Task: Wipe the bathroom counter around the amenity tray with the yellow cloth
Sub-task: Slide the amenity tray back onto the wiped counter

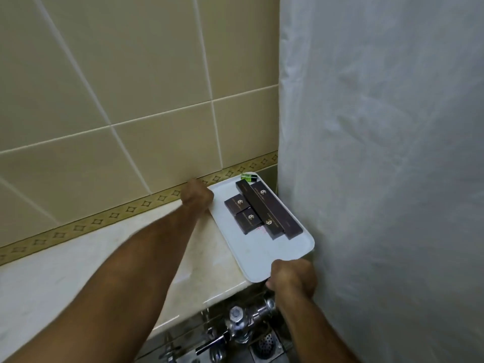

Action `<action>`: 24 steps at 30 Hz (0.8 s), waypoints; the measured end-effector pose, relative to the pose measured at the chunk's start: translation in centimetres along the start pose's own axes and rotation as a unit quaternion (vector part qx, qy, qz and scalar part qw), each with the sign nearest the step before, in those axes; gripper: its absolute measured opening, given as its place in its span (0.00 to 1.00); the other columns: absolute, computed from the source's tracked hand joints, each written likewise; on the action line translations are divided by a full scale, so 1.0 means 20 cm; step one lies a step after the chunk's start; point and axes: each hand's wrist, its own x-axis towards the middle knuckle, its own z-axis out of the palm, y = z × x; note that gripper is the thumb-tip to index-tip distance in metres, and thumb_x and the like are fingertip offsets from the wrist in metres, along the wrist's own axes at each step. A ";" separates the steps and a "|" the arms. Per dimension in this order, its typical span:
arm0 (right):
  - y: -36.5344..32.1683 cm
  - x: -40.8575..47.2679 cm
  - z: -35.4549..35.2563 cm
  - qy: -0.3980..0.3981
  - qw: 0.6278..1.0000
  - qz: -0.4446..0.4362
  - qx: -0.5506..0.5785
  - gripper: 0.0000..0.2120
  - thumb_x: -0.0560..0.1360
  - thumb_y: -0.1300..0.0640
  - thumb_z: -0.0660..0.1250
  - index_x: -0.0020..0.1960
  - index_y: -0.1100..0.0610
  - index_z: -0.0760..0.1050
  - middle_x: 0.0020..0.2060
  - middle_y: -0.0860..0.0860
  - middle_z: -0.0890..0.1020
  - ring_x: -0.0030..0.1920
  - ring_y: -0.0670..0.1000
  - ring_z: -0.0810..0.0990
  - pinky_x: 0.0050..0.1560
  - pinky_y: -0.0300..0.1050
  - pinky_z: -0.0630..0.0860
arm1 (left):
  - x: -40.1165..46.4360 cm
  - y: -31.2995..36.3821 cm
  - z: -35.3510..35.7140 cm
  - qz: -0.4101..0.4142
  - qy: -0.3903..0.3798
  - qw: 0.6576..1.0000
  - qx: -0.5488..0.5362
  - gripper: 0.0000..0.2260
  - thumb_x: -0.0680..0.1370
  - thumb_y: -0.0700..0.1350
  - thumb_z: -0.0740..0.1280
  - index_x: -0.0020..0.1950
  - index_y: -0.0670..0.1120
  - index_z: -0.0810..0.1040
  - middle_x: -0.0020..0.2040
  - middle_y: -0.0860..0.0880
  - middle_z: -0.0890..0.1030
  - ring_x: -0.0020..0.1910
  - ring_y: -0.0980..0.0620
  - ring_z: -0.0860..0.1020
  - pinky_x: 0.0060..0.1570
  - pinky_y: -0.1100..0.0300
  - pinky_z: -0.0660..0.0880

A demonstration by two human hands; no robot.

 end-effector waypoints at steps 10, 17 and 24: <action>-0.21 -0.21 -0.20 0.040 0.950 -0.221 -0.218 0.07 0.72 0.61 0.66 0.38 0.64 0.78 0.37 0.60 0.82 0.34 0.58 0.75 0.35 0.43 0.68 | -0.42 -0.40 -0.54 -0.052 0.093 0.982 -0.155 0.02 0.63 0.36 0.64 0.30 0.39 0.76 0.27 0.45 0.75 0.30 0.42 0.74 0.29 0.59 0.65; -0.34 -0.42 0.31 -0.032 0.872 -0.347 -0.343 0.08 0.74 0.56 0.68 0.43 0.61 0.79 0.37 0.54 0.79 0.36 0.54 0.74 0.27 0.38 0.60 | -0.74 -1.16 -0.82 -0.209 0.111 0.959 -0.153 0.05 0.68 0.44 0.74 0.33 0.44 0.82 0.32 0.46 0.82 0.34 0.46 0.81 0.39 0.54 0.81; -0.32 -0.60 0.82 -0.092 0.810 -0.397 -0.422 0.05 0.74 0.58 0.66 0.48 0.60 0.77 0.51 0.58 0.83 0.52 0.60 0.81 0.47 0.45 0.75 | -0.84 -1.56 -0.91 -0.272 0.088 0.950 -0.127 0.07 0.64 0.44 0.73 0.32 0.40 0.82 0.32 0.43 0.83 0.35 0.42 0.80 0.36 0.57 0.77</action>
